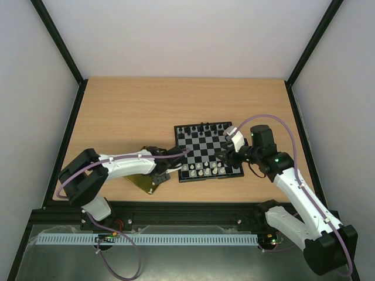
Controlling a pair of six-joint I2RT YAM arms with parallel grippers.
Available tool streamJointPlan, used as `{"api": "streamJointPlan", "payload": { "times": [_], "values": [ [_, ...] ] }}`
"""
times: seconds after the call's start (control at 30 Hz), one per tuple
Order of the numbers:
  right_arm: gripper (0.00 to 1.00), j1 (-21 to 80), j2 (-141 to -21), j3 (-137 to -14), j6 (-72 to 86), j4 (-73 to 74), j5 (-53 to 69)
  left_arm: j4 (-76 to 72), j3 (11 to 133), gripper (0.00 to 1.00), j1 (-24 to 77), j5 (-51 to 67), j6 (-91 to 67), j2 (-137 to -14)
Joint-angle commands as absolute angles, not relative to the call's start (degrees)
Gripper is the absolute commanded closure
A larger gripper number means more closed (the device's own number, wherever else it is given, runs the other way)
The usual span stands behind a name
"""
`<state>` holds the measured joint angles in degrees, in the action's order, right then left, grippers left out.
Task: Set up the chess pieces on the board
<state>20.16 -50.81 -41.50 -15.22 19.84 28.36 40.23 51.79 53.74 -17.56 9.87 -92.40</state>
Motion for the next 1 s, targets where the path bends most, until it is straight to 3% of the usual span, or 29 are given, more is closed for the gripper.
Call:
{"api": "streamJointPlan", "payload": {
  "times": [0.0, 0.63, 0.97],
  "values": [
    [0.47, 20.3, -51.1, -40.7, -15.8, 20.3, 29.3, 40.1, 52.7, 0.74, 53.7, -16.3, 9.9, -93.9],
    [0.47, 20.4, -51.2, -40.6, -15.9, 20.6, 29.4, 41.6, 55.6, 0.82, 54.0, -10.3, 10.5, -100.0],
    [0.47, 20.3, -51.4, -40.6, -15.9, 20.7, 29.5, 44.7, 55.4, 0.77, 54.0, -11.3, 9.0, -99.3]
  ]
}}
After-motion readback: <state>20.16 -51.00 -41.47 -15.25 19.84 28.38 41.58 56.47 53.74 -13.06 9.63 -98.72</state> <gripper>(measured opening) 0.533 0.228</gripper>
